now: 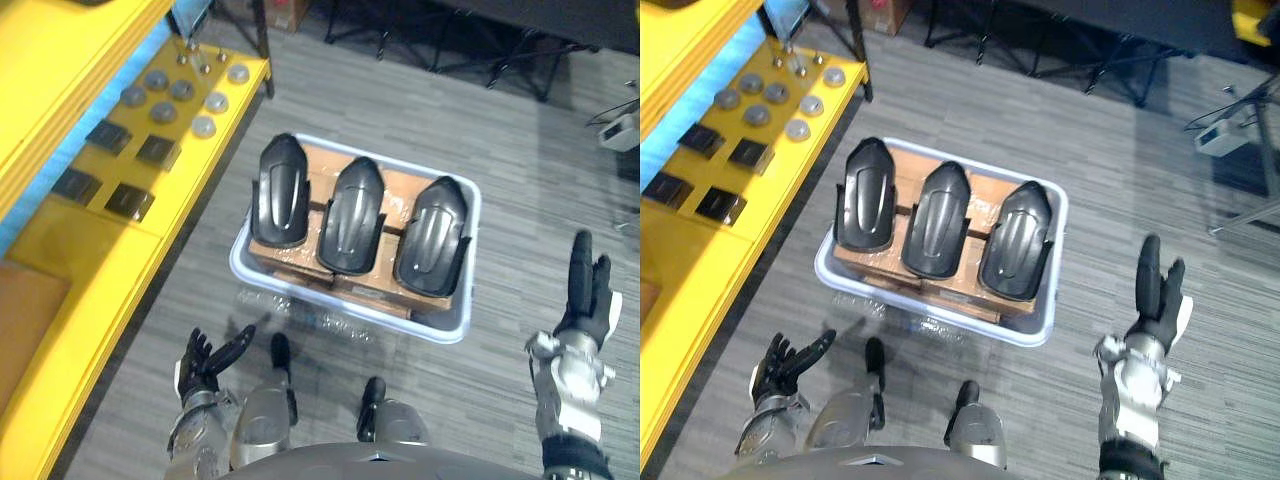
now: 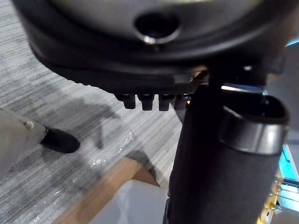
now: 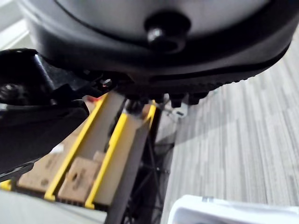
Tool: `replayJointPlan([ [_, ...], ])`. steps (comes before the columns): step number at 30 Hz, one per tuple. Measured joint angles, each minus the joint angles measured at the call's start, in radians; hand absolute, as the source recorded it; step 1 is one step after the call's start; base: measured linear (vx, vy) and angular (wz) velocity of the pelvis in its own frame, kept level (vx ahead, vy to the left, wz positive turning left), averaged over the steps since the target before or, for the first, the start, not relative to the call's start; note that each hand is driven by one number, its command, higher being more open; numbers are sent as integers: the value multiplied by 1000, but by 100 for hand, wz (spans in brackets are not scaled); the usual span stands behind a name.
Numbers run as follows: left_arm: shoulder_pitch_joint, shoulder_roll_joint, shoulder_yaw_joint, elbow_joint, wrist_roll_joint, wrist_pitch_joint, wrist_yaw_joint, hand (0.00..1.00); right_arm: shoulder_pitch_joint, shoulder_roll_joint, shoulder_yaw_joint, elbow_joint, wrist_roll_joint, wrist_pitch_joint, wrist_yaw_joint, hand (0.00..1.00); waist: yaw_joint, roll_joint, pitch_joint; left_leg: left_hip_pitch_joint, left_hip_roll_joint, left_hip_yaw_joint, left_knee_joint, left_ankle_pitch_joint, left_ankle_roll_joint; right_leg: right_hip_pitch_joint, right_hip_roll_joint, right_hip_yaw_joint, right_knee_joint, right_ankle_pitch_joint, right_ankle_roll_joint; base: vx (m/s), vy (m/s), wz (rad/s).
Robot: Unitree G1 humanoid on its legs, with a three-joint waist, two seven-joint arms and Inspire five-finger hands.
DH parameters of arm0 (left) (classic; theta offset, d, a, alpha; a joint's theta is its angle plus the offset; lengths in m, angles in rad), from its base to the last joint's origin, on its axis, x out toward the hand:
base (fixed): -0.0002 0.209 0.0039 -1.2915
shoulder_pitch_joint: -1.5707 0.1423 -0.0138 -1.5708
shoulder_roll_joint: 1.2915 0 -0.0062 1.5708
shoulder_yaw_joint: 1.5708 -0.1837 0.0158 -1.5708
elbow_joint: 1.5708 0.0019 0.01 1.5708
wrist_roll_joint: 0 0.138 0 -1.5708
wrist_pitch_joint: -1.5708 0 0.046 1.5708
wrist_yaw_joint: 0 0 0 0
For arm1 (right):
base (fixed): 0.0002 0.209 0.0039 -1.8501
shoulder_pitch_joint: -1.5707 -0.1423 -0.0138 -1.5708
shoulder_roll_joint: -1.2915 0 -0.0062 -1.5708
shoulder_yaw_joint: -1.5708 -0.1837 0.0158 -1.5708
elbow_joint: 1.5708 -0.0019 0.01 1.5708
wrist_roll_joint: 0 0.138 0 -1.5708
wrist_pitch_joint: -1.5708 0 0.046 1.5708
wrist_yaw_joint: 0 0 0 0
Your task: Walk over and take three plastic housings, then place them on the shelf
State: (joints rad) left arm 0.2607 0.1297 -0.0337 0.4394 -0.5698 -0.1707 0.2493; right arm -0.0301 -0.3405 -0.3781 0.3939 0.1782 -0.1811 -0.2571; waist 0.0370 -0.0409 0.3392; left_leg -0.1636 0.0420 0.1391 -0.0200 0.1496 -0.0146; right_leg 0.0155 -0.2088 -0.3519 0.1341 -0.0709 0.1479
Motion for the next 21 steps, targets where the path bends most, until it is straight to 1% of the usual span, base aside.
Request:
replayJointPlan([
  [1, -1, 1, -8, -5, -5, 0, -4, 100, -20, -14, 12, 7, -18, 7, -8, 100, 3, 6, 9, -3, 0, -6, 4, -2, 1, -1, 0, 0, 6, 4, -1, 14, 41, 21],
  [3, -3, 4, -34, -6, -17, 1, -17, 100, -95, -67, 62, 45, -76, 44, -26, 100, 26, 20, 39, -5, -2, -20, 8, -6, 3, -5, -3, 1, 29, 6, -2, 0, 39, 20],
  [4, -3, 5, -40, -5, -17, 1, -20, 100, -112, -80, 75, 57, -91, 54, -31, 100, 30, 23, 43, -9, -4, -26, 11, -7, 4, -6, -5, 1, 32, 6, -2, -8, 28, 18],
  [5, -4, 5, -49, -5, -16, 1, -25, 100, -149, -112, 98, 76, -119, 74, -36, 100, 42, 31, 56, -12, -5, -31, 15, -8, 6, -10, -7, 1, 43, 6, -2, -18, 27, 15],
  [6, -3, 4, -51, -4, -17, 1, -33, 100, -168, -137, 117, 86, -139, 88, -36, 100, 45, 37, 65, -18, -8, -35, 17, -9, 7, -16, -10, 1, 51, 6, -2, -26, 36, 19],
  [7, -3, 5, -53, -3, -17, 1, -39, 100, -197, -168, 136, 93, -169, 105, -36, 100, 44, 45, 78, -24, -13, -43, 18, -11, 10, -21, -15, 1, 59, 6, -2, -26, 32, 15],
  [8, -3, 5, -53, 0, -17, 0, -41, 100, -212, -181, 144, 102, -183, 114, -36, 100, 44, 47, 82, -27, -16, -44, 17, -11, 11, -22, -17, 1, 59, 6, -2, -25, 41, 12],
  [10, -4, 12, -53, 5, -26, -1, -48, 100, -260, -235, 186, 140, -221, 157, -36, 100, 44, 50, 96, -39, -26, -50, 17, -10, 13, -34, -27, 1, 62, 6, -2, -9, 28, 6],
  [12, -5, 16, -59, 5, -33, -2, -50, 100, -269, -254, 196, 152, -245, 178, -36, 100, 45, 54, 104, -39, -30, -52, 17, -10, 13, -34, -31, 1, 65, 6, -2, 0, 10, 6],
  [13, -5, 23, -73, 5, -50, -2, -52, 100, -272, -271, 204, 161, -273, 207, -36, 100, 44, 59, 108, -39, -33, -55, 17, -10, 14, -37, -35, 1, 75, 6, -2, 0, 8, 6],
  [15, -5, 27, -73, 5, -54, -2, -55, 100, -271, -272, 212, 161, -307, 239, -38, 100, 44, 57, 109, -39, -34, -55, 17, -10, 15, -38, -36, 2, 77, 6, -2, 3, 0, 2],
  [16, -6, 28, -73, 5, -56, -2, -59, 100, -270, -273, 213, 161, -337, 264, -47, 100, 43, 57, 109, -40, -34, -55, 17, -9, 15, -40, -36, 3, 77, 5, -2, 6, -31, -2],
  [21, -6, 28, -75, 3, -61, -2, -79, 100, -269, -296, 211, 161, -369, 315, -115, 100, 36, 56, 112, -59, -33, -46, 14, -4, 18, -65, -36, 17, 77, -1, -11, 0, -38, -6],
])
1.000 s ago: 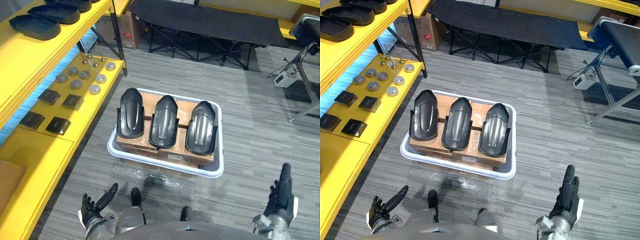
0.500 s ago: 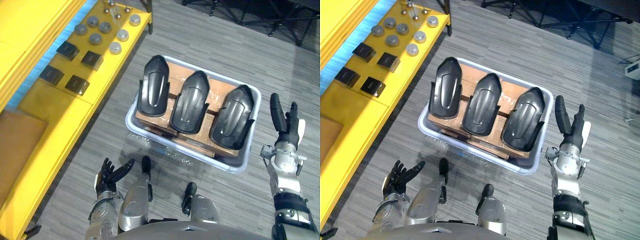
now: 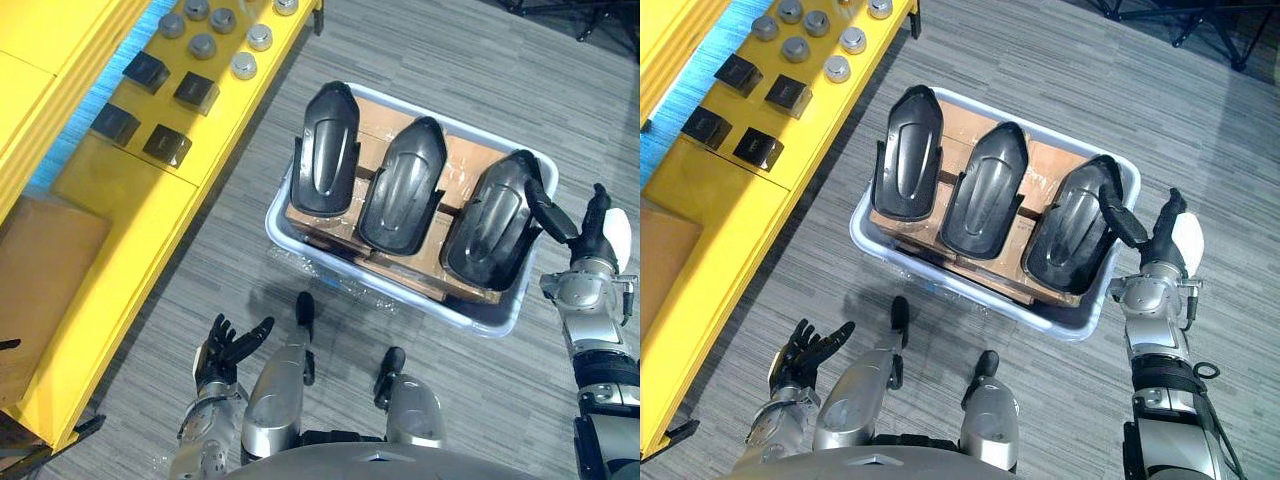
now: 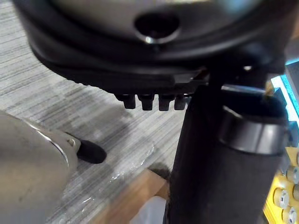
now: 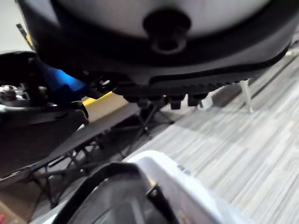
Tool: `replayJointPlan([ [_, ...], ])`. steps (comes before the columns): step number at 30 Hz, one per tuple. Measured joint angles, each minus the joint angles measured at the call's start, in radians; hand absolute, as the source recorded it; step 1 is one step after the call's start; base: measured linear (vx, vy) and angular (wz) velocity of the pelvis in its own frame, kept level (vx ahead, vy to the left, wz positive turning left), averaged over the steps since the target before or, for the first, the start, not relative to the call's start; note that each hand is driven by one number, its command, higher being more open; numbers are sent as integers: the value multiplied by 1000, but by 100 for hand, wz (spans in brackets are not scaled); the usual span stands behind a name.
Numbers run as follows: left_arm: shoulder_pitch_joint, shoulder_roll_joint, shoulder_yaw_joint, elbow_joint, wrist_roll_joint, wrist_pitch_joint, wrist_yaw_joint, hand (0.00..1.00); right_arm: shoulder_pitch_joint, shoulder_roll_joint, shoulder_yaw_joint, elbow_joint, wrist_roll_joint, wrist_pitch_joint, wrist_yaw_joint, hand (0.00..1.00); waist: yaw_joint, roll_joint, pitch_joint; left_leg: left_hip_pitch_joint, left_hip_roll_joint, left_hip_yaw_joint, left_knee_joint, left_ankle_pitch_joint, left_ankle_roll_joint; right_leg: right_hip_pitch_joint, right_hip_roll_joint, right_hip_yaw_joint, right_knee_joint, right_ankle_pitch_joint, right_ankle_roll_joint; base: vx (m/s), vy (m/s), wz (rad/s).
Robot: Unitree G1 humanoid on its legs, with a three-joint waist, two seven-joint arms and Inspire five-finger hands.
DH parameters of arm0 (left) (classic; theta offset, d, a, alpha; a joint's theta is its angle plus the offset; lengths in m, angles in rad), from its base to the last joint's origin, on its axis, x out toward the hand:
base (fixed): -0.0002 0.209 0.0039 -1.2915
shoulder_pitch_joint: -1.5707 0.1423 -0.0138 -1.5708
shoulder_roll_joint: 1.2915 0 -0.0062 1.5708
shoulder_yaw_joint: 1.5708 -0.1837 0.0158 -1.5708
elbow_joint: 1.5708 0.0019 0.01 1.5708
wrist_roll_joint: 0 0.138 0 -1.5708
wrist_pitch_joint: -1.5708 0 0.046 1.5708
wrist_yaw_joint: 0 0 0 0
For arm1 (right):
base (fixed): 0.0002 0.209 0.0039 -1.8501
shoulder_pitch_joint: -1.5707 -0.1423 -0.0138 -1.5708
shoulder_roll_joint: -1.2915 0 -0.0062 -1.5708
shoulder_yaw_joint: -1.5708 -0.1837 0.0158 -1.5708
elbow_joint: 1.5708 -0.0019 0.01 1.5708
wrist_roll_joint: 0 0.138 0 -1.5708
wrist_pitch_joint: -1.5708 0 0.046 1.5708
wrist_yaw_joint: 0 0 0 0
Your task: Walk over and take three plastic housings, then place them on the shelf
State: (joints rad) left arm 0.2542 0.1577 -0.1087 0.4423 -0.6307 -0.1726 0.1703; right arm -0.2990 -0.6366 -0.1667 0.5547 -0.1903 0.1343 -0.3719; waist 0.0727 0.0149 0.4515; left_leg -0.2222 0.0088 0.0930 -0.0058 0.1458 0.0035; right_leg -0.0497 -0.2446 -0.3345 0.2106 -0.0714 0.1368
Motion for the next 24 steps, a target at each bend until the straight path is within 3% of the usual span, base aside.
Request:
replayJointPlan([
  [11, -19, 0, -14, -2, -34, 3, -9, 100, 13, -9, -6, -11, -60, 33, 46, 100, -20, 1, 11, -48, 1, 13, 8, 13, 2, -49, 0, 23, 0, -19, -6, -2, -26, -3],
  [18, -22, 1, -39, 32, -44, 3, -10, 100, -88, -112, 104, 68, -79, 40, 118, 100, -7, 33, 35, -149, 8, -14, 74, 15, 1, -132, 0, 12, 62, -56, -7, -48, -41, 9],
  [24, -22, 8, -37, 58, -66, 2, -10, 100, -125, -119, 184, 80, -132, 89, 165, 100, 16, 35, 41, -193, 15, -25, 121, 14, 6, -159, 4, 9, 87, -62, -16, -16, -31, 4],
])
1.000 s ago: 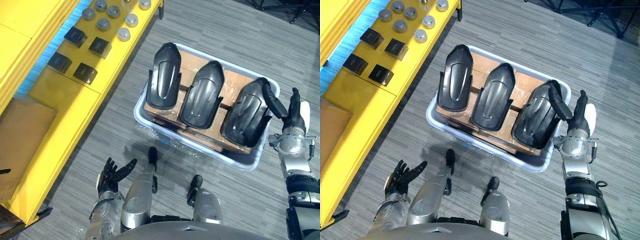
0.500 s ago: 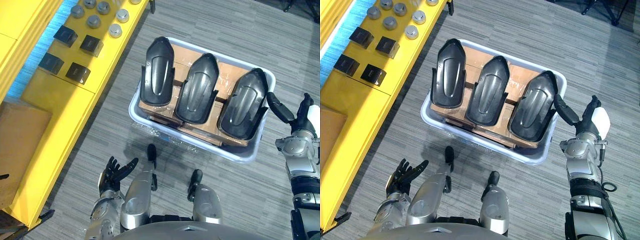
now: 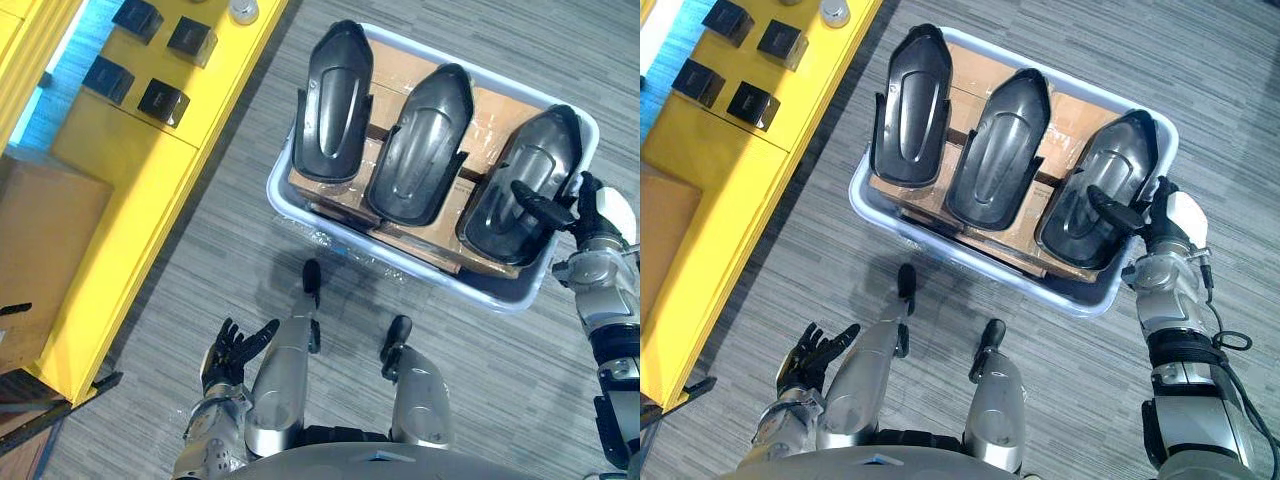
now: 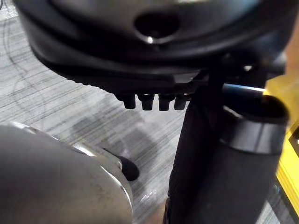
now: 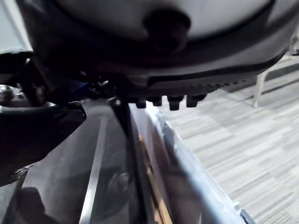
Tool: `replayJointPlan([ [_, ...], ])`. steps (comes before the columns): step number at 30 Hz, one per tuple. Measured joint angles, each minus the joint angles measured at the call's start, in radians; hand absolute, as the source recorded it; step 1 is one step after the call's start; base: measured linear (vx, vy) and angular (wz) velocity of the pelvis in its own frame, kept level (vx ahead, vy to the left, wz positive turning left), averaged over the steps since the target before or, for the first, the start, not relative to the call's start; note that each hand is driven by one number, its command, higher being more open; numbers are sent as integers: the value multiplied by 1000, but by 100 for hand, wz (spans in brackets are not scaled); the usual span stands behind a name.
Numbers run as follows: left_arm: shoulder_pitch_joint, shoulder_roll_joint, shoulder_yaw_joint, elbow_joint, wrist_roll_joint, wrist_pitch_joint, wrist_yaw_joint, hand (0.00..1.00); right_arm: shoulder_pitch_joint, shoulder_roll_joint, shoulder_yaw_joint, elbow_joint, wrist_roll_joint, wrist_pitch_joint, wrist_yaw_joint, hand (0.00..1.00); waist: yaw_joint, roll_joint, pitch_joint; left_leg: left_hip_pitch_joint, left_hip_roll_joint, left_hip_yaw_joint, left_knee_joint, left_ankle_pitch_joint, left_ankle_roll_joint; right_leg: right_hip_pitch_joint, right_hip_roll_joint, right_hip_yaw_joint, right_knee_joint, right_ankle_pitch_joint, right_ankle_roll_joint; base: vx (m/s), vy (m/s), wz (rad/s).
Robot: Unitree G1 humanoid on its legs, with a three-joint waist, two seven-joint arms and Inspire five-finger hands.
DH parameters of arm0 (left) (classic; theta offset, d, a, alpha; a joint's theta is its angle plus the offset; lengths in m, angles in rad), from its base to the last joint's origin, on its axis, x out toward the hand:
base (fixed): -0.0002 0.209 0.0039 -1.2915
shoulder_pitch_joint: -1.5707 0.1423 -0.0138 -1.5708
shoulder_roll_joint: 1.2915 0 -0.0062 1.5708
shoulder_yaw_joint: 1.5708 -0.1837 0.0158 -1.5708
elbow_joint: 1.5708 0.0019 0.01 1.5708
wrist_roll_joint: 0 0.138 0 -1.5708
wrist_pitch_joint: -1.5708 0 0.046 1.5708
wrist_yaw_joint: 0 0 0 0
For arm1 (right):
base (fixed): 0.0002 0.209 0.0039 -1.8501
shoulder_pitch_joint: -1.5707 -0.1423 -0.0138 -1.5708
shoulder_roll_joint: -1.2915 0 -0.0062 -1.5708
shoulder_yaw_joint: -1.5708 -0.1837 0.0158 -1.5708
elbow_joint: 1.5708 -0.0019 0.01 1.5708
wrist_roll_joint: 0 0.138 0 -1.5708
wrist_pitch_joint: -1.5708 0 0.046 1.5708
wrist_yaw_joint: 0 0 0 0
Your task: Walk over and take three plastic housings, then place them on the shelf
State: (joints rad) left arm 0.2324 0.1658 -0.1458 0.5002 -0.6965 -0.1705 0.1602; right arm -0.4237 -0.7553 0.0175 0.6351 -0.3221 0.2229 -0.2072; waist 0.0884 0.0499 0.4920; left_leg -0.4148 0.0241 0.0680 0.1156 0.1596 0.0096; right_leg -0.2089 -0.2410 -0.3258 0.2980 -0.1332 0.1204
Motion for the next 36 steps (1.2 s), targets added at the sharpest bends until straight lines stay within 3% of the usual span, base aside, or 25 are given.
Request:
replayJointPlan([
  [1, 0, 1, 0, 0, 0, 0, 0, 100, -3, 0, 7, 0, -18, 9, 3, 100, 0, 0, 0, -2, 0, 0, 4, -2, 1, 0, 0, 1, 0, 0, 0, 0, 0, 0],
  [2, 0, 1, 0, 0, 0, -1, -1, 100, -3, 0, 11, 0, -28, 17, 3, 0, 0, 0, 0, -4, 0, 0, 4, -7, 1, -3, 0, 2, 0, 0, 0, 0, 0, 0],
  [12, 0, 2, 6, 0, 3, 0, -8, 100, -29, 5, -33, -13, -55, 69, -11, 0, -9, -4, 4, -6, 3, 9, 5, -1, 0, -23, -3, 13, 29, -4, -4, -1, -13, -2],
  [24, -5, 8, 77, -14, 60, -31, 99, 100, 6, 85, -40, 3, -53, 105, -98, 0, -2, -6, 3, 26, 1, 9, -51, 31, -5, -18, -3, 11, 35, -5, -2, 12, -37, 1],
  [30, -4, 7, 91, -36, 87, -48, 112, 100, 4, 88, -60, 36, 62, 88, -202, 0, 8, -5, 3, 67, -19, -3, -116, 61, -2, -8, -23, 0, 58, -23, 6, 33, -39, 8],
  [36, -2, -13, 213, -121, 228, -42, 270, 100, 103, 155, -201, -123, 101, 26, -322, 0, -1, -9, -2, 191, -32, -10, -200, 82, -3, 109, -25, -29, 5, -22, 12, 66, -60, 7],
])
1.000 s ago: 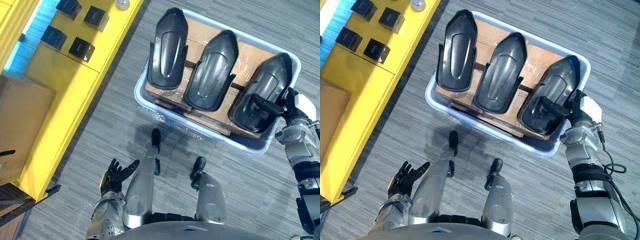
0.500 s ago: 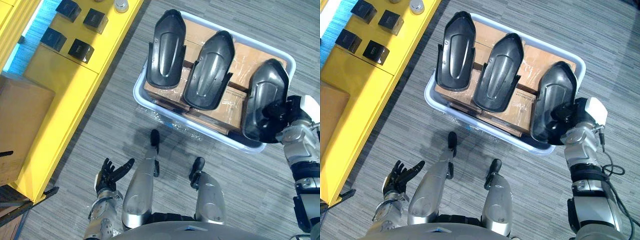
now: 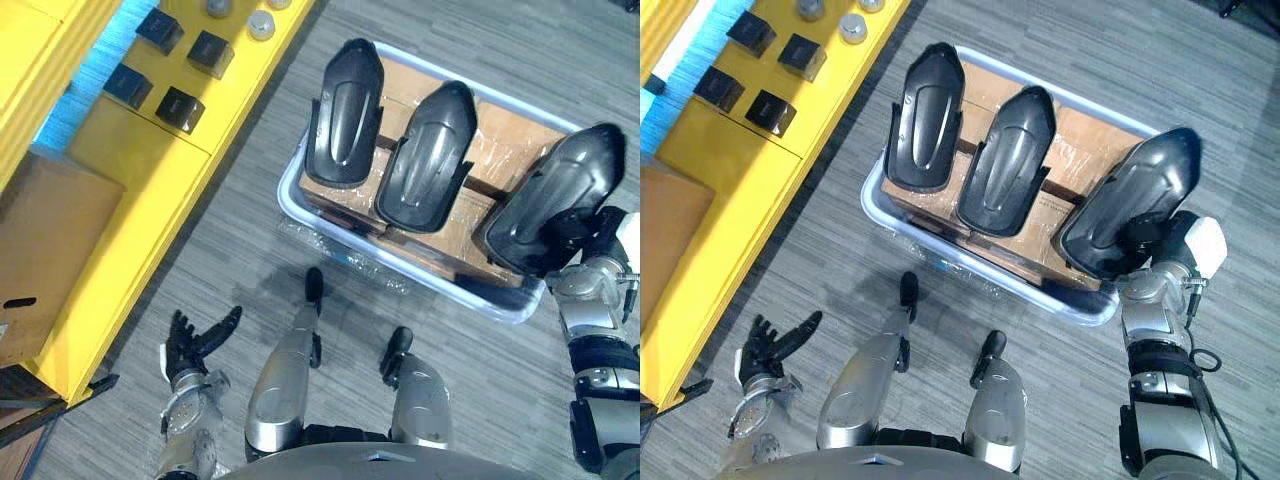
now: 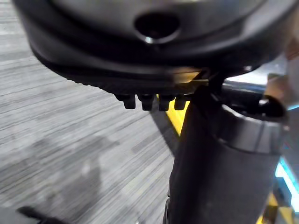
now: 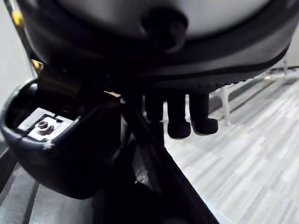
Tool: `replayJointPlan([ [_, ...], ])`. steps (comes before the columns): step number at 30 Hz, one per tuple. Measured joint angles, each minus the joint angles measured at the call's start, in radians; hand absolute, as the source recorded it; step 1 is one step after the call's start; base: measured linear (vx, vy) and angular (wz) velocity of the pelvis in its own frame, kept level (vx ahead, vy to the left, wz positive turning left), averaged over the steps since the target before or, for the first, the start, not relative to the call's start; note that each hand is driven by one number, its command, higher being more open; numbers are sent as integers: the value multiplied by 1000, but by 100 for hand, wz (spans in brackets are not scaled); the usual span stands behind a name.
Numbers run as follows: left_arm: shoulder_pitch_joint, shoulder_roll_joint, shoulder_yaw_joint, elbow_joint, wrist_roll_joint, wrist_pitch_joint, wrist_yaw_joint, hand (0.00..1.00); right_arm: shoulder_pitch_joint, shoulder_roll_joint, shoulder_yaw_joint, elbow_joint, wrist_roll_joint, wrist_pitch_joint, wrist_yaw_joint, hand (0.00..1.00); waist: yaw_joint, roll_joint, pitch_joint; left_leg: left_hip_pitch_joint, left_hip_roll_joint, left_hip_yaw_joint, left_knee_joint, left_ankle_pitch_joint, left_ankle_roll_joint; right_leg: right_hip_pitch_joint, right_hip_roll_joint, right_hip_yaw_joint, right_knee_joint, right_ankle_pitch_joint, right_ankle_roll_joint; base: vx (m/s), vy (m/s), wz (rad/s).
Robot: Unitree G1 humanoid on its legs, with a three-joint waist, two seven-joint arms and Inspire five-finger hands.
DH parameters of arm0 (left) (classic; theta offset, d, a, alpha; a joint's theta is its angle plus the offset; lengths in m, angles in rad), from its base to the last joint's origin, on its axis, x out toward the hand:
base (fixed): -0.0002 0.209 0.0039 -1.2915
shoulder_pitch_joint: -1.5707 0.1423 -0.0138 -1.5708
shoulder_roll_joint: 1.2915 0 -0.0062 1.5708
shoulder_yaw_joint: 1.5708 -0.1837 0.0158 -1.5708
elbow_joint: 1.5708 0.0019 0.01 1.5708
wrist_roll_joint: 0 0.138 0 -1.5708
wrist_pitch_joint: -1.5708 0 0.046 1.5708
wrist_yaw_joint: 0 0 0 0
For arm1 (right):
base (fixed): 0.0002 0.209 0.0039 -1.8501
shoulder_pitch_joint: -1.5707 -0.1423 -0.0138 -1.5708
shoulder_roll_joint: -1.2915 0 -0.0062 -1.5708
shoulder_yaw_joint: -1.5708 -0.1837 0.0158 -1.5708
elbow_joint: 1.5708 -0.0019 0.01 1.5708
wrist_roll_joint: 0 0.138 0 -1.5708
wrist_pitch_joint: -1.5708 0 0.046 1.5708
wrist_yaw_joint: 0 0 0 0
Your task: Walk over and take three plastic housings, then place them on the shelf
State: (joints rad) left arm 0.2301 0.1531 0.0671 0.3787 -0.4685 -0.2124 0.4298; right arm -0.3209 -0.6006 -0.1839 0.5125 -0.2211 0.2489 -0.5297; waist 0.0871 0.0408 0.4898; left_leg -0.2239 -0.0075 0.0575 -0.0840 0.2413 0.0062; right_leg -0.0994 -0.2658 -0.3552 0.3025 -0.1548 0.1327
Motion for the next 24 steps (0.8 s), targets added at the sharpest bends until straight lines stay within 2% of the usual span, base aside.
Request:
replayJointPlan([
  [4, 1, -10, 88, -89, 40, 22, 47, 100, 81, 99, -45, -181, -2, -22, -32, 0, -18, -27, -54, 28, -2, 3, -5, -21, -1, 58, 8, -12, -69, 15, 22, 82, -70, 1],
  [6, 14, -41, 116, -182, 39, 48, 47, 100, 174, 173, -45, -275, -7, -18, -29, 0, -30, -52, -130, 45, -15, -7, -5, -34, 2, 111, 9, -35, -124, 26, 36, 177, -59, 20],
  [8, 28, -63, 113, -293, 39, 73, 42, 100, 229, 213, -44, -345, -13, -21, -18, 0, -36, -70, -170, 71, -23, -13, -2, -35, 7, 157, 8, -57, -158, 39, 39, 167, -42, 17],
  [11, 46, -88, 92, -492, -2, 98, -32, 100, 240, 221, -47, -432, -48, -58, 29, 0, -48, -76, -208, 109, -25, -8, -1, -35, 7, 209, 10, -75, -184, 57, 43, 74, -25, 3],
  [14, 54, -83, 23, -648, -48, 106, -178, 100, 219, 179, -40, -536, -73, -142, 61, 0, -58, -51, -247, 127, -17, 2, -2, -36, 6, 223, 14, -76, -184, 63, 47, -24, -14, -6],
  [15, 54, -80, 4, -666, -54, 106, -205, 100, 213, 162, -33, -546, -81, -156, 63, 0, -57, -46, -253, 132, -16, 5, -5, -38, 5, 226, 14, -75, -184, 64, 47, -80, -7, -15],
  [16, 51, -71, -34, -696, -54, 107, -269, 100, 201, 126, -20, -566, -92, -184, 63, 0, -58, -34, -273, 134, -12, 13, -6, -55, -5, 225, 16, -74, -184, 65, 46, -95, 1, -23],
  [19, 49, -45, -91, -733, -76, 136, -386, 100, 144, 86, 14, -597, -127, -242, 57, 0, -58, -14, -291, 147, 4, 53, -6, -63, 2, 229, 24, -55, -201, 75, 37, -120, -1, -28],
  [21, 28, -17, -134, -733, -96, 218, -482, 100, 102, 61, 48, -617, -168, -290, 41, 0, -66, 8, -306, 149, 21, 94, -6, -62, 0, 232, 36, -54, -220, 88, 32, -112, -11, -14],
  [24, -2, 16, -202, -733, -144, 308, -543, 100, 52, 26, 103, -619, -217, -308, 42, 0, -65, 17, -312, 163, 34, 117, -6, -53, -8, 235, 43, -49, -227, 93, 27, -85, -6, -9],
])
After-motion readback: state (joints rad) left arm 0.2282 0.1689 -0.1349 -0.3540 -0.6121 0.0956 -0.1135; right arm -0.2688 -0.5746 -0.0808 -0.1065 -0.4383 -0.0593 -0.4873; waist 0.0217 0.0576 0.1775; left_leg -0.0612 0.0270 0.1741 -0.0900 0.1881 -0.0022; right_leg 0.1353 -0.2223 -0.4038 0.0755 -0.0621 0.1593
